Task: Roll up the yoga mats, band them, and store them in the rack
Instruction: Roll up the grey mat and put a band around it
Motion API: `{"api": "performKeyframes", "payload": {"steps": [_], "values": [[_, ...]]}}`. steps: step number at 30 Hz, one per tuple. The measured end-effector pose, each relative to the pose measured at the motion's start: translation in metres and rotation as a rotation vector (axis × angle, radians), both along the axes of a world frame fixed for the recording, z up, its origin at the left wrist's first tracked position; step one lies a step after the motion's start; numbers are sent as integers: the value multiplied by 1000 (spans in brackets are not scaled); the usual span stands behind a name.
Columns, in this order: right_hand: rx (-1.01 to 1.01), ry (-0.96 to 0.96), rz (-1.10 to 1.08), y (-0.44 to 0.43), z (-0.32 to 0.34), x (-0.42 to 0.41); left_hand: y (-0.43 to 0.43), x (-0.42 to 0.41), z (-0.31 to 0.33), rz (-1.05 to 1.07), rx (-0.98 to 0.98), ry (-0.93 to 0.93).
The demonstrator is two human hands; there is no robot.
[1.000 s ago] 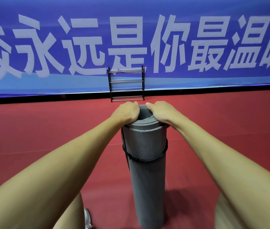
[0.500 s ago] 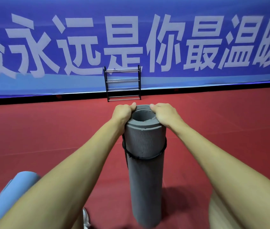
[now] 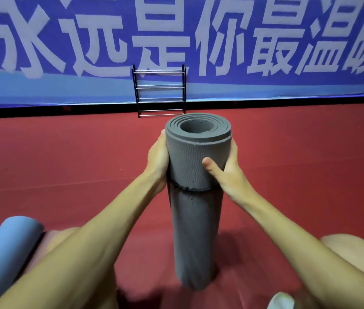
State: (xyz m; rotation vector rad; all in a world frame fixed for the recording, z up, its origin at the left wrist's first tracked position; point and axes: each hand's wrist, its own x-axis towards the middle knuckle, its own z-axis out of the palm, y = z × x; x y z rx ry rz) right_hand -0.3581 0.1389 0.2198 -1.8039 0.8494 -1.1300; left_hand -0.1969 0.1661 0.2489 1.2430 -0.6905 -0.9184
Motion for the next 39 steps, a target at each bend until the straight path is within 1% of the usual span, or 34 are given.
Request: {"api": "performKeyframes", "payload": {"steps": [4, 5, 8, 11, 13, 15, 17, 19, 21, 23, 26, 28, 29, 30, 32, 34, 35, 37, 39], "values": [[28, 90, -3, -16, -2, -4, -6, 6, -4, -1, -3, -42], [20, 106, -1, -19, -6, -6, -4, 6, -2, -6, -5, -81], [-28, 105, -33, -20, -17, -10, 0, 10, -6, -93, 9, -293], [-30, 116, -46, -21, -22, -18, 8, 16, -17, -282, -74, -411], [-22, 158, -21, -17, -21, -26, 11, 21, -32, -440, -143, -475], [-46, 200, -25, -12, -17, -32, 16, 22, -43, -533, -166, -533], [-79, 229, -18, -7, -15, -34, 18, 22, -49, -575, -122, -550], [-152, 264, 43, -7, -20, -33, 20, 23, -53, -560, -88, -563], [-185, 288, 99, -11, -34, -29, 19, 27, -59, -541, -69, -636], [-107, 275, 113, -12, -45, -24, 17, 33, -67, -546, -44, -699], [-19, 265, 145, -12, -43, -25, 18, 34, -75, -551, -20, -711], [93, 197, 245, -13, -36, -26, 16, 36, -76, -560, 24, -684], [167, 134, 255, -12, -33, -26, 15, 37, -76, -555, 37, -681], [227, 69, 218, -13, -31, -24, 14, 36, -75, -518, 45, -709], [297, 26, 51, -16, -31, -22, 13, 31, -74, -350, 68, -749], [381, -48, -75, -21, -32, -21, 15, 25, -73, -217, 74, -594], [427, -105, -93, -24, -33, -21, 16, 22, -72, -216, 51, -500], [435, -124, -114, -24, -32, -21, 20, 21, -66, -312, 22, -346], [392, -81, -169, -26, -33, -20, 22, 24, -62, -358, 11, -126]]}}
